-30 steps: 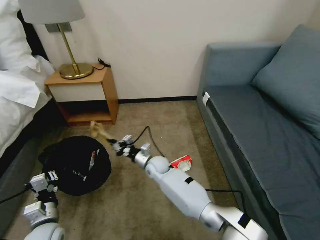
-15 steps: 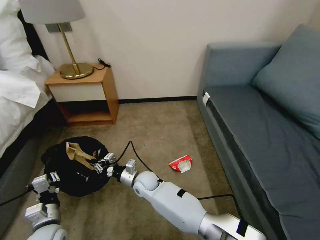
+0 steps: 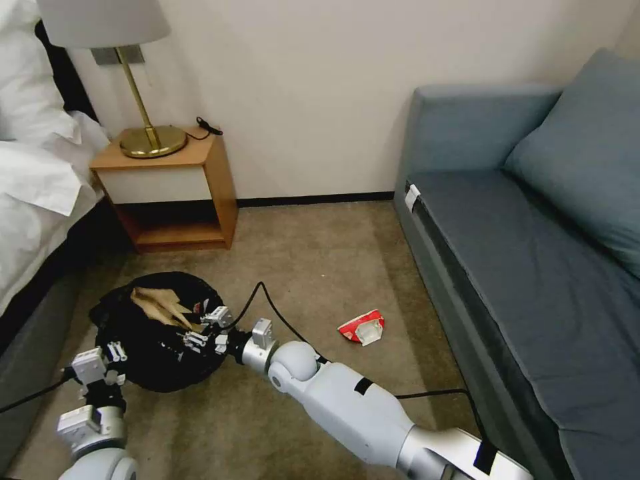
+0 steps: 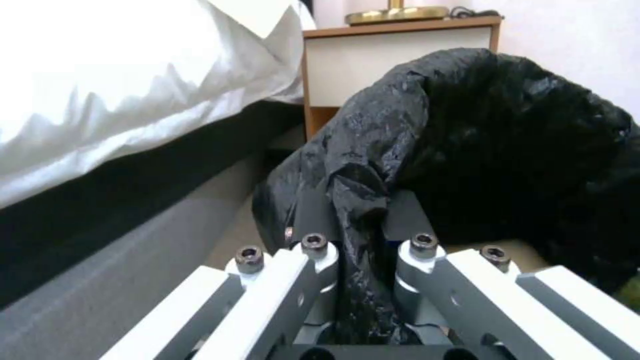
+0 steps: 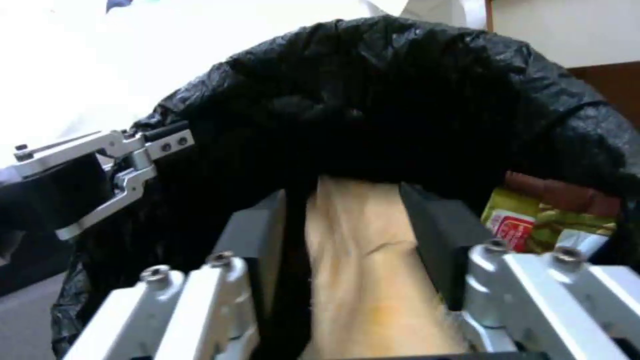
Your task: Pick up the trash bin, then pick up the garbage on the floor and place it into the trash bin.
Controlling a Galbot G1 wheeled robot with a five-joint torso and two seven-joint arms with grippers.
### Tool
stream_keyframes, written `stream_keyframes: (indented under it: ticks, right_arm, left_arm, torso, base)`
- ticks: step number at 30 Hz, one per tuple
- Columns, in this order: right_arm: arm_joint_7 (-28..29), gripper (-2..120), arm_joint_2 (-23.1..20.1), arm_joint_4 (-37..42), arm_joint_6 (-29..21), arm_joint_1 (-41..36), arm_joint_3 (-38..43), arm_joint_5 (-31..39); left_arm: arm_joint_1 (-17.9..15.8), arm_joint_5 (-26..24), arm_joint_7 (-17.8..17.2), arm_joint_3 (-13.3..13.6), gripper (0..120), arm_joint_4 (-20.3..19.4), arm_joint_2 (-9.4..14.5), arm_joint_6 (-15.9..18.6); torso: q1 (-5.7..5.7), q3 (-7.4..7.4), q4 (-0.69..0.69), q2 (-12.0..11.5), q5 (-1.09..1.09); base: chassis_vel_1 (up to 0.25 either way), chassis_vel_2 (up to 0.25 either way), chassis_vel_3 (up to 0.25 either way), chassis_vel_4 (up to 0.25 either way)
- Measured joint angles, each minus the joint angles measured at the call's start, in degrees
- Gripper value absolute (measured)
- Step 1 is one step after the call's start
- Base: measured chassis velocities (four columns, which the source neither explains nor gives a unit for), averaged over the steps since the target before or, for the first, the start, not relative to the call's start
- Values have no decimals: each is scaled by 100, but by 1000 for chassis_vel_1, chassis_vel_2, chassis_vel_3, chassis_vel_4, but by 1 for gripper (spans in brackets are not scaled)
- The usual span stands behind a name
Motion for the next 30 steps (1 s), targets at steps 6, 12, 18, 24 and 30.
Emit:
stream_keyframes:
  ticks: [6, 12, 18, 24, 30]
  right_arm:
    - [-19, 70, 0, 41, 51, -57, 18, -127]
    - [-490, 93, 0, 514, -154, -30, 198, -358]
    - [-742, 100, -144, 726, -368, 84, 583, -656]
    - [-810, 100, -626, 287, -353, 205, 1063, -1666]
    - [-766, 100, -1110, -206, -486, 227, 1313, -2363]
  left_arm:
    - [-5, 1, 0, 0, 7, 48, 0, -14]
    - [-84, 50, -2, -36, 7, 171, 28, -81]
    - [-89, 68, -2, -76, 7, 231, 70, -135]
    - [-105, 55, -1, -84, 7, 251, 109, -148]
    - [-161, 51, -2, -77, 7, 272, 149, -148]
  torso:
    - [0, 0, 0, 0, 0]
    - [0, 0, 0, 0, 0]
    - [0, 0, 2, 0, 1]
    - [0, 0, 0, 0, 1]
    - [0, 1, -1, 0, 2]
  base:
    - [0, 0, 0, 0]
    - [0, 0, 0, 0]
    - [0, 0, 0, 0]
    - [0, 0, 0, 0]
    - [0, 0, 0, 0]
